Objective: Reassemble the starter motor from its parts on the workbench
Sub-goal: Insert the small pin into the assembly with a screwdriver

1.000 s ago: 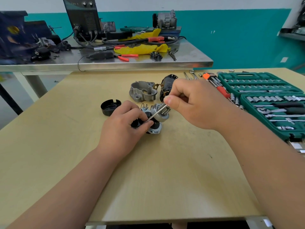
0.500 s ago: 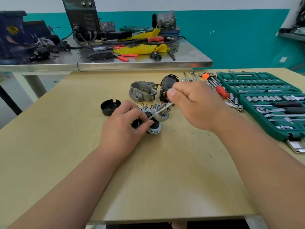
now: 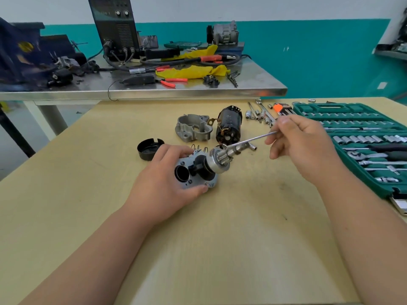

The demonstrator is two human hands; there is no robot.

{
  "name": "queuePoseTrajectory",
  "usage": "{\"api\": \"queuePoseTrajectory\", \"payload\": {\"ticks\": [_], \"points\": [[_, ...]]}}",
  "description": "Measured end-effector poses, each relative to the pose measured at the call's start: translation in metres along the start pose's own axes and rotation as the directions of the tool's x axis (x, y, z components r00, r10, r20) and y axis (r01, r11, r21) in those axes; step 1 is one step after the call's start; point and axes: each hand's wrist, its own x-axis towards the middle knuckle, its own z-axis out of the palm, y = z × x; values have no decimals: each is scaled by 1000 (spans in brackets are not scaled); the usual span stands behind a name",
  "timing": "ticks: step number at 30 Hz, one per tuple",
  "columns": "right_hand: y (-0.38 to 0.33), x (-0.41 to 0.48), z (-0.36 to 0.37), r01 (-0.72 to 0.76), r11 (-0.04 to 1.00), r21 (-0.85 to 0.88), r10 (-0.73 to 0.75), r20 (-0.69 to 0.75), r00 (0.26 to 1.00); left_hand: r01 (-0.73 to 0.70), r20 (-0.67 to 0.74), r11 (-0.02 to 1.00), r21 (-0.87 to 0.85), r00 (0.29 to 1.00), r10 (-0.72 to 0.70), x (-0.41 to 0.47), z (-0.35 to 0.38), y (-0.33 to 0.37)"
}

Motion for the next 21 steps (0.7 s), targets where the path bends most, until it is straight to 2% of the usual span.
{"api": "queuePoseTrajectory", "payload": {"ticks": [2,4,7,9,11,13,15,17,19,21], "points": [[13,10,-8,-169,976,136,177,-48,983,8,25,1000,23,1000,-8,0,-1,-2],[27,19,-18,-334,929,158,348,-67,935,113,-24,986,-121,993,-116,1,-5,-6],[45,27,-28,-469,883,26,470,-89,878,261,-105,915,-309,946,-305,3,-20,-19],[50,30,-30,-502,862,-72,484,-179,856,331,-117,859,-391,908,-403,3,-30,-29],[49,32,-30,-511,838,-189,452,-284,846,367,-97,706,-605,846,-524,1,-38,-37],[40,31,-27,-458,782,-423,332,-341,880,377,-16,477,-794,771,-637,1,-41,-42],[24,24,-15,-289,742,-605,160,-259,953,385,85,303,-872,728,-680,1,-43,-41],[3,10,9,-70,803,-593,56,-42,998,359,158,169,-918,721,-674,2,-43,-40],[-16,-6,41,54,893,-447,56,229,972,332,210,73,-941,737,-642,2,-42,-36],[-28,-21,71,46,958,-284,88,442,893,336,237,59,-940,767,-597,2,-40,-28]]}}
